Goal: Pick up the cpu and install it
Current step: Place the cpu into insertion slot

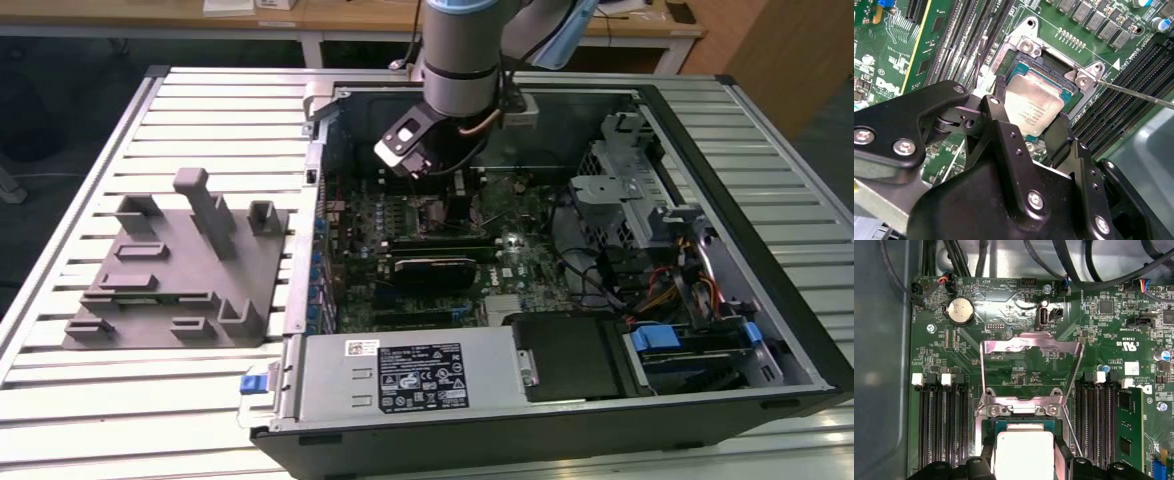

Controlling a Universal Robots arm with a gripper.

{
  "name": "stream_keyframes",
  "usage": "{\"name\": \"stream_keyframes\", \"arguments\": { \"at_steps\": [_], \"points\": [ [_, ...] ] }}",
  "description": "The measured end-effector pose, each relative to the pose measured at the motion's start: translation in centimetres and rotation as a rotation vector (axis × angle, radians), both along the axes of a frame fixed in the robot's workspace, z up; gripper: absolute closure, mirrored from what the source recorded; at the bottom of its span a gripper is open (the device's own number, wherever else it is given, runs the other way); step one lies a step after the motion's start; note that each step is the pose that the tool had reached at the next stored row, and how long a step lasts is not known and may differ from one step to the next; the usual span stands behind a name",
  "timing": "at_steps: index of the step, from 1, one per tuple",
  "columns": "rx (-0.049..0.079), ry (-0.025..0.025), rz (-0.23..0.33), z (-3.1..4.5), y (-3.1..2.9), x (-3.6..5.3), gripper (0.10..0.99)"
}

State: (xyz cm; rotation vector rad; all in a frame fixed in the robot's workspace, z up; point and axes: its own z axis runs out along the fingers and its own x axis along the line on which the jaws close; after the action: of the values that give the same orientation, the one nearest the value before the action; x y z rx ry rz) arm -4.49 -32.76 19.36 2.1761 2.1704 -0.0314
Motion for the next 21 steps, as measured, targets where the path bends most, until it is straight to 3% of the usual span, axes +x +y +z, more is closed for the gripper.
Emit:
{"name": "stream_keyframes", "arguments": {
  "at_steps": [21],
  "points": [
    [0.006, -0.0017, 0.012, -0.44, 0.0, -0.23, 0.545]
  ]
}}
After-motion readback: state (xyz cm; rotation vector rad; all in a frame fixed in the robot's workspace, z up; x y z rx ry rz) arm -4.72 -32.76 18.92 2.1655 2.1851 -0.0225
